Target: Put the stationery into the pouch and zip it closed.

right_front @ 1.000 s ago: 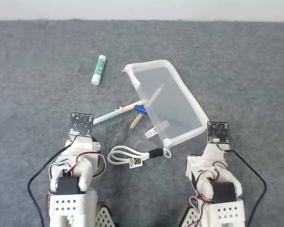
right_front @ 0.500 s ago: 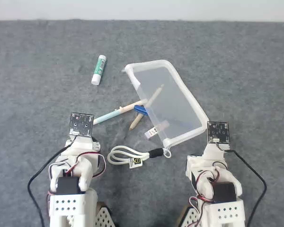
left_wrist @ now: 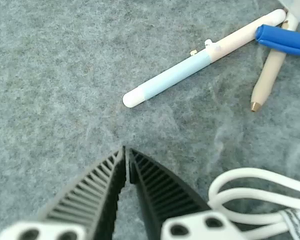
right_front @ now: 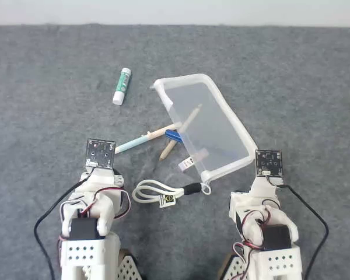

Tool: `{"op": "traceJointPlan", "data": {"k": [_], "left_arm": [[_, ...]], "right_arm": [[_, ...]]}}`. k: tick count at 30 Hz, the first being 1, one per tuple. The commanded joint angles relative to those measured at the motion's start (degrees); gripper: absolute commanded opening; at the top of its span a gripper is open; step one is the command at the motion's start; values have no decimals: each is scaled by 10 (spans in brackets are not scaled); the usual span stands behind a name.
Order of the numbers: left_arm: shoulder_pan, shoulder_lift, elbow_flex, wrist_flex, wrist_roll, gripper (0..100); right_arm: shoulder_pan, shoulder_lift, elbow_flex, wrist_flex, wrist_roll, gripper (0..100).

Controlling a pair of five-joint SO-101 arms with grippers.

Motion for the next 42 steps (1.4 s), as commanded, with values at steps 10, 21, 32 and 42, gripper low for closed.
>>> {"op": "traceJointPlan", "data": {"k": [10,21,32,42], "left_arm": [[-1,-9,-9,1,3,12],[-1,-9,-9,1,3,12],[-1,-9,-9,1,3,12],[8,-9,-10,-12,4,12]], "right_arm": [[3,-7,12,3,-5,7],[3,-7,12,3,-5,7],[3,-7,12,3,-5,7],[3,-7,12,3,-5,8]]}}
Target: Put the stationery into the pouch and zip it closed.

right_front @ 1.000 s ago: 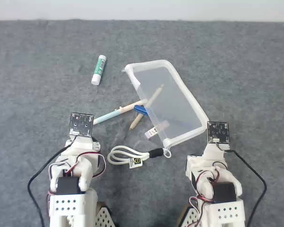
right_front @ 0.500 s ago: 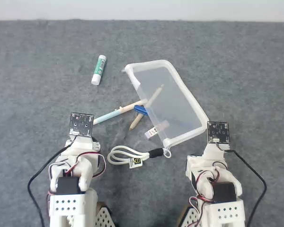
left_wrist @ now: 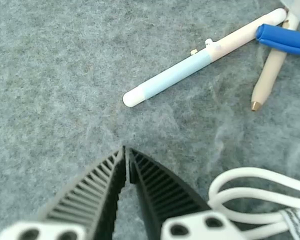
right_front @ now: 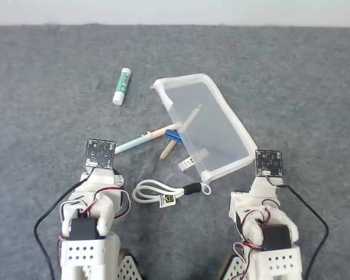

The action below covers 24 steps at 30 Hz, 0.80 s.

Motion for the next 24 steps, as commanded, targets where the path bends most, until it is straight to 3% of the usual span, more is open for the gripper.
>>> {"op": "traceJointPlan", "data": {"k": [1,11,17,24], "left_arm": [[12,-9,-10,-25,4,12],[4,-9,-36,-44,2,12],[-22,-9,-38,-45,1,12],[-35,-9,-35,-47,1,12]], "right_arm": [[3,-7,12,2,-5,8],[-2,-7,12,-2,-4,8],[-41,-7,-18,11,-3,8],[37,-7,-179,24,-4,9]]}}
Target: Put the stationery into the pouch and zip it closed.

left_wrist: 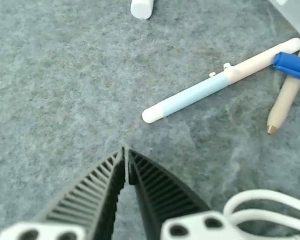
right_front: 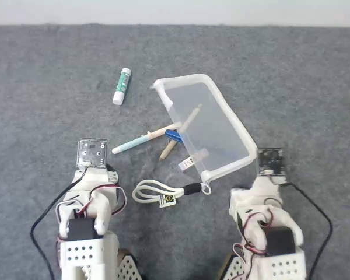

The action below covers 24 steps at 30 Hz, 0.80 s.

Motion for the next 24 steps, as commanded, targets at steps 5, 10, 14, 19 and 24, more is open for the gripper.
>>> {"op": "traceJointPlan", "data": {"k": [5,10,14,19,24], "left_arm": [[0,-9,-33,-12,0,12],[0,-9,-33,-12,0,12],[1,-9,-33,-12,0,12],[1,-9,-33,-12,0,12],[1,-9,-33,-12,0,12]], "right_arm": [[25,-3,-120,-60,-4,8],[-40,-3,-139,-133,-4,6],[-132,0,-197,-116,-3,7],[-208,47,-226,-132,5,7],[-245,162,-346,-80,-14,9]]}}
